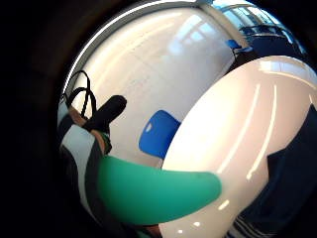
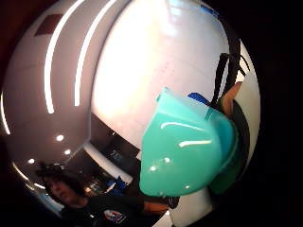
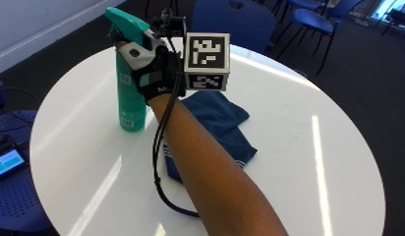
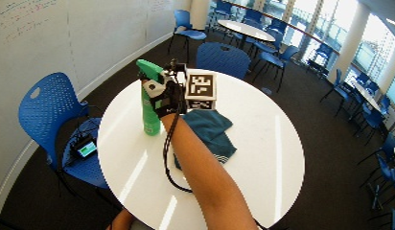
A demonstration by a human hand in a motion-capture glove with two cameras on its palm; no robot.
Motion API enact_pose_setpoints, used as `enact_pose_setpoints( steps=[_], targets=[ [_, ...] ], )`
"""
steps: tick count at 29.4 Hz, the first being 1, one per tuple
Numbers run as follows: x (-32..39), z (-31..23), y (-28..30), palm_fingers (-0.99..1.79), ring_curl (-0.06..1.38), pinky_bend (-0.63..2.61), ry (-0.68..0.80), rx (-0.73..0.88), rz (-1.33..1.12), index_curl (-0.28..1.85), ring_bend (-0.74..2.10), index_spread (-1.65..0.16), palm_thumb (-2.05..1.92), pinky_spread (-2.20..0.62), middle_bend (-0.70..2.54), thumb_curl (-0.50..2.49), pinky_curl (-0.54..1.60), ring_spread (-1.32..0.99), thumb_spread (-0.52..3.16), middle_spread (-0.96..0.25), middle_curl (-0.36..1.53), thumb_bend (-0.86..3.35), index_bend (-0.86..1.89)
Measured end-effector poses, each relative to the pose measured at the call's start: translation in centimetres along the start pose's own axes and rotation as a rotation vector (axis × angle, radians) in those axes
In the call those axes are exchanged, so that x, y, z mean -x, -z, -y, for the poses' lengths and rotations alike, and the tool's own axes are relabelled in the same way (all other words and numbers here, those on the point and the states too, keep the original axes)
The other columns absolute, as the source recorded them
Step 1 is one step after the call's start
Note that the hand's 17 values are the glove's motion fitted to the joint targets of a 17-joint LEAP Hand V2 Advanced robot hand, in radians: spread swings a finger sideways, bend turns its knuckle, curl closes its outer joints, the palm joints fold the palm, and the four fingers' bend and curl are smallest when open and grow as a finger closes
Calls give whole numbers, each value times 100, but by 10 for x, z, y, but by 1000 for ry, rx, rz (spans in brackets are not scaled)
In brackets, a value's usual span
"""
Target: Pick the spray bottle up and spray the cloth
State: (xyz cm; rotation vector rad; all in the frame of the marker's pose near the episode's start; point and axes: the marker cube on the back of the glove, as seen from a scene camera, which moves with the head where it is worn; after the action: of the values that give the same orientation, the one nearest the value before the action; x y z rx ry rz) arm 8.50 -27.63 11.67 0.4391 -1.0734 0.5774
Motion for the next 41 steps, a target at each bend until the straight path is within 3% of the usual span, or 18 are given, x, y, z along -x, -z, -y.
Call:
enact_pose_setpoints(
  steps=[13, 41],
  targets=[
    [12, 21, 30, 135, 44, 45, -4, -28, -35, 56, 60, -27, 86, -22, 45, 77, 38, -19, 46, -22, 49, -4, 34],
    [9, 29, 31, 131, 43, 48, -88, 2, 15, 52, 57, -30, 87, -25, 37, 73, 39, -21, 50, -24, 47, -4, 22]
  ],
)
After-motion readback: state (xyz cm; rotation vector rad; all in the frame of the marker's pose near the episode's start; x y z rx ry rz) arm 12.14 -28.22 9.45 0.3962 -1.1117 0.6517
